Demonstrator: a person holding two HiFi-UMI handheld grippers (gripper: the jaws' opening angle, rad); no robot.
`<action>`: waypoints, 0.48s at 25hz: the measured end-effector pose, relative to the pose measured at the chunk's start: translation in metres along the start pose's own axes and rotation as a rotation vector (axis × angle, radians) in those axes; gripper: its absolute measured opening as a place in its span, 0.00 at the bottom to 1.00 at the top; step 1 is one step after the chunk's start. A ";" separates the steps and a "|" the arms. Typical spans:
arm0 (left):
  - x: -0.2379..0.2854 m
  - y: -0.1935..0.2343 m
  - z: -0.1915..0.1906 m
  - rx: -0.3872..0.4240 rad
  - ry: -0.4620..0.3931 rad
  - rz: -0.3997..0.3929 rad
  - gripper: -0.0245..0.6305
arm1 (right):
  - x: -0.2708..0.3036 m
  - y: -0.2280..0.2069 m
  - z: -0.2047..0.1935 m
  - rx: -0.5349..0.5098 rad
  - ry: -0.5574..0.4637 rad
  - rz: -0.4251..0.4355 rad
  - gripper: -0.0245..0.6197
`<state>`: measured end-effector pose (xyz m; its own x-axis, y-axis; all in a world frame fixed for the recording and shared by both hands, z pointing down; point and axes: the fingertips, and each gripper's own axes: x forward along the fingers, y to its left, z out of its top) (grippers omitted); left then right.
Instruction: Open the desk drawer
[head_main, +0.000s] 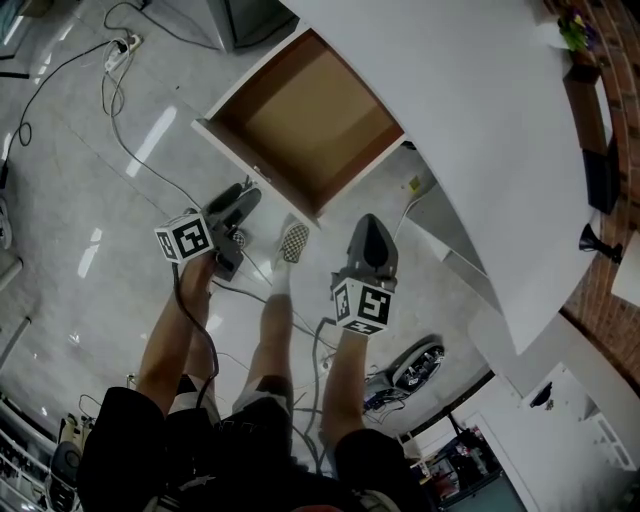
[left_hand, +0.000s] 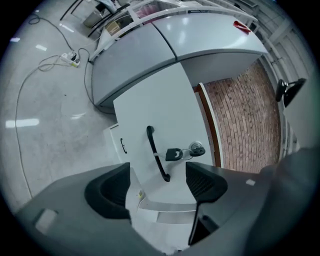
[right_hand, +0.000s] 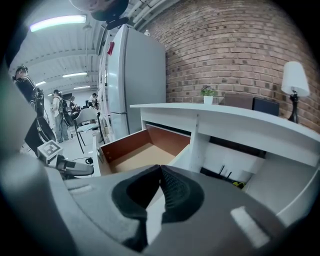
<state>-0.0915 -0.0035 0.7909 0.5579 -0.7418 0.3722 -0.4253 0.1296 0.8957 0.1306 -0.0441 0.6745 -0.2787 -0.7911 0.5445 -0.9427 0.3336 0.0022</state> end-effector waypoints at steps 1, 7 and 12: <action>-0.003 -0.001 0.005 0.039 -0.001 0.022 0.56 | 0.000 0.000 0.003 0.001 -0.002 -0.004 0.05; -0.034 -0.023 0.029 0.342 0.015 0.172 0.53 | -0.005 0.009 0.025 0.001 -0.016 -0.002 0.05; -0.054 -0.067 0.058 0.453 -0.020 0.173 0.42 | -0.016 0.014 0.060 -0.003 -0.053 -0.005 0.05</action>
<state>-0.1346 -0.0099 0.6964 0.4400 -0.7475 0.4976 -0.7807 -0.0446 0.6233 0.1111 -0.0573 0.6151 -0.2837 -0.8186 0.4994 -0.9435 0.3312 0.0068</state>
